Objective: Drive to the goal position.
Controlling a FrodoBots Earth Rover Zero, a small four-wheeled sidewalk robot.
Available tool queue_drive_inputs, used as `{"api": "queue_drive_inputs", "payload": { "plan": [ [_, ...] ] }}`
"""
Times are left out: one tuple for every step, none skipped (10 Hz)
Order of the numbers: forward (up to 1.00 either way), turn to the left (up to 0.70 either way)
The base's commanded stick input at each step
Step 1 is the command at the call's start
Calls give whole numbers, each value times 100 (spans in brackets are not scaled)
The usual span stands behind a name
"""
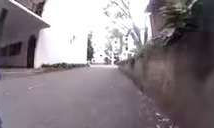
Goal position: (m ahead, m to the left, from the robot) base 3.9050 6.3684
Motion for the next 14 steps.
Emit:
{"api": "queue_drive_inputs", "payload": {
  "plan": [
    [100,0],
    [100,0],
    [100,0],
    [100,0],
    [100,0],
    [100,0],
    [100,0],
    [100,0],
    [100,0],
    [100,0],
    [100,0],
    [100,0],
    [100,0],
    [100,0]
  ]
}}
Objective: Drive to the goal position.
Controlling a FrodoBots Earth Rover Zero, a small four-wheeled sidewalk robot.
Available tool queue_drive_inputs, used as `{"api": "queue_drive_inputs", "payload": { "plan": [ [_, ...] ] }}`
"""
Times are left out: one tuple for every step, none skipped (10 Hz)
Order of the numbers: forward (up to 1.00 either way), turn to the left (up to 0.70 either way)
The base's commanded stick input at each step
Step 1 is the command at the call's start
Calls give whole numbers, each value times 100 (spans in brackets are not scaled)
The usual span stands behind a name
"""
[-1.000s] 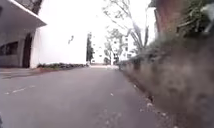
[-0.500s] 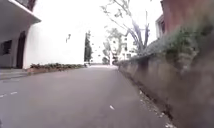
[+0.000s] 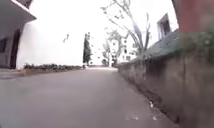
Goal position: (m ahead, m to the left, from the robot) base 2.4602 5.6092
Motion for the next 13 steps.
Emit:
{"api": "queue_drive_inputs", "payload": {
  "plan": [
    [100,0],
    [100,0],
    [100,0],
    [100,0],
    [100,0],
    [100,0],
    [100,0],
    [100,0],
    [100,0],
    [100,0],
    [100,0],
    [100,0],
    [100,0]
  ]
}}
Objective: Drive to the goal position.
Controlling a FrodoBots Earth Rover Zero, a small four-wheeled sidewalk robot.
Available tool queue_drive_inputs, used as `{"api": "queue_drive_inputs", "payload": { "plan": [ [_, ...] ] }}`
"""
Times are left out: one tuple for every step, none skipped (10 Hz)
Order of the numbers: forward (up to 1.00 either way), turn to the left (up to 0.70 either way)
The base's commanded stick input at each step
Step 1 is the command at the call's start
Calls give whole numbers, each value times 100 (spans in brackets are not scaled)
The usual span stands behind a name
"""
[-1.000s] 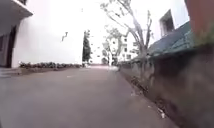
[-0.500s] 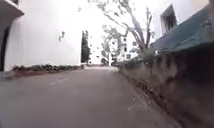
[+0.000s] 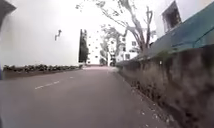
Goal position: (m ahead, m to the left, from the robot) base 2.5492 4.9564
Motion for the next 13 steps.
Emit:
{"api": "queue_drive_inputs", "payload": {
  "plan": [
    [100,0],
    [100,0],
    [100,0],
    [100,0],
    [100,0],
    [100,0],
    [100,0],
    [100,0],
    [100,0],
    [100,0],
    [100,0],
    [100,0],
    [100,0]
  ]
}}
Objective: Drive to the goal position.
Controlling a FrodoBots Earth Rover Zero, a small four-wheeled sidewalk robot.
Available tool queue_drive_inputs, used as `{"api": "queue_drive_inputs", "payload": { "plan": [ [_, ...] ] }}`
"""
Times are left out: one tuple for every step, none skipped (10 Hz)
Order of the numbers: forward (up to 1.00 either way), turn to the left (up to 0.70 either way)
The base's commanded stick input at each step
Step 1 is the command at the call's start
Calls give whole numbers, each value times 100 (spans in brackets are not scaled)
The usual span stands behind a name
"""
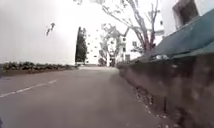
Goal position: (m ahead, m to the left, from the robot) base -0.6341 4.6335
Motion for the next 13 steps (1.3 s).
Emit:
{"api": "queue_drive_inputs", "payload": {
  "plan": [
    [100,0],
    [100,0],
    [100,0],
    [100,0],
    [100,0],
    [100,0],
    [100,0],
    [100,0],
    [100,0],
    [100,0],
    [100,0],
    [100,0],
    [100,0]
  ]
}}
